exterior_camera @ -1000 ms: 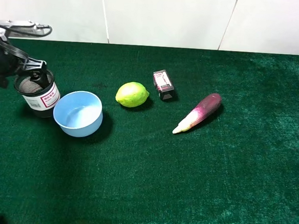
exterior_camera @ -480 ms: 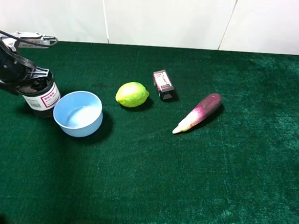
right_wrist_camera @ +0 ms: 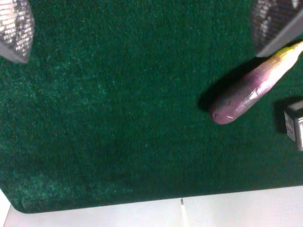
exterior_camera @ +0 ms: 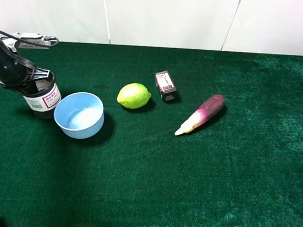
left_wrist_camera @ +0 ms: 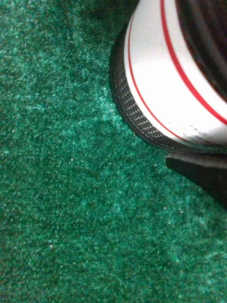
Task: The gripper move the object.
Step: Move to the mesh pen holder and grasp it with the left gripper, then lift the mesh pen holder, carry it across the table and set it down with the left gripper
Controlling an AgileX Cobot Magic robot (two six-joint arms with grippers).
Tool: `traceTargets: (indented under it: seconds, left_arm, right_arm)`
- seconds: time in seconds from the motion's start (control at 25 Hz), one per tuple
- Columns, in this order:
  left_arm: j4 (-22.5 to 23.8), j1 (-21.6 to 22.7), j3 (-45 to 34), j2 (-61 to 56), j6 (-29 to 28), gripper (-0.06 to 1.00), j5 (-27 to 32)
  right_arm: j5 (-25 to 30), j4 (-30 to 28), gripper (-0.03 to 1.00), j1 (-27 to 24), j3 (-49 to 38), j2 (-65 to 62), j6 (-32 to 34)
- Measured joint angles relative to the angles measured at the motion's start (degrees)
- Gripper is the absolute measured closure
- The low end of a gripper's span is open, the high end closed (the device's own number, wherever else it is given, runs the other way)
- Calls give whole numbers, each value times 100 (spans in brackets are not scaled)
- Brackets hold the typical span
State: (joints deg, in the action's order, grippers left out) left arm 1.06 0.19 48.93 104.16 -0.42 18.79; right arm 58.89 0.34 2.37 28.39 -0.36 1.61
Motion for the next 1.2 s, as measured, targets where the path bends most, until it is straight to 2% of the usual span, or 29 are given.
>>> traceTargets:
  seconds: [0.48,0.64,1.04,1.2]
  left_arm:
    - [0,0,148,0,-4,80,166]
    - [5,0,614,0,-10,80,706]
    - [5,7,1940,-7,6,80,2528]
    - [10,2,2253,-194,155,80,2922]
  right_arm:
    - [0,0,27,0,0,0,0]
    - [0,0,27,0,0,0,0]
    - [0,0,27,0,0,0,0]
    - [0,0,27,0,0,0,0]
